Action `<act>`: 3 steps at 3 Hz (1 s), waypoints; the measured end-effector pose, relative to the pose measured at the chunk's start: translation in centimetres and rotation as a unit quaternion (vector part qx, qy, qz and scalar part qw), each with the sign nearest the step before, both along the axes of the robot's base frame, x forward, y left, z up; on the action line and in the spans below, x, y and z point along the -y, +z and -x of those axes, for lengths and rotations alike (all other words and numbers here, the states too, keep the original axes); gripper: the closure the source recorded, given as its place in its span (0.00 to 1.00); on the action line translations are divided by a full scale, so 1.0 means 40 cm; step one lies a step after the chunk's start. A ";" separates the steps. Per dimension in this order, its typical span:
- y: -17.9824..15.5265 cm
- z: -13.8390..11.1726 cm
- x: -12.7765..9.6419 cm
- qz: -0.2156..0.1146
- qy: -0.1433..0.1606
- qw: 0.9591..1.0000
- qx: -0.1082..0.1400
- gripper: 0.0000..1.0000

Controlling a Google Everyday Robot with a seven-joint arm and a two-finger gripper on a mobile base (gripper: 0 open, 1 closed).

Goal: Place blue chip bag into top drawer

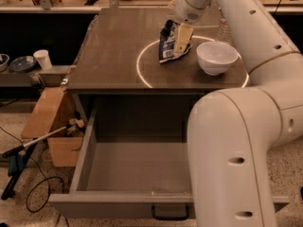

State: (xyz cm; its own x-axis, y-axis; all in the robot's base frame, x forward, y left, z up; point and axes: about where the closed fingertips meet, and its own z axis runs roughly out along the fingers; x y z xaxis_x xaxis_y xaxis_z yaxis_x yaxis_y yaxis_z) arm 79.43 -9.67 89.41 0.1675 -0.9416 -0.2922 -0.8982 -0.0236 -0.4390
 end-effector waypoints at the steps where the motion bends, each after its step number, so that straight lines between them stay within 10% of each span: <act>1: -0.053 0.010 -0.004 0.001 -0.004 0.999 -0.045 0.00; 3: -0.095 0.016 -0.014 -0.003 -0.005 0.997 -0.075 0.00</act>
Offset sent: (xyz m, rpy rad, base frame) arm 0.0256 -0.0105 -0.0201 0.0013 0.2370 -0.0068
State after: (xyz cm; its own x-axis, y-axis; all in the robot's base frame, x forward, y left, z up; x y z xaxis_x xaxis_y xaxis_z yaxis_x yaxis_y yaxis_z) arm 78.79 -9.11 85.63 0.1130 -0.9408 -0.3195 -0.9538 -0.0126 -0.3002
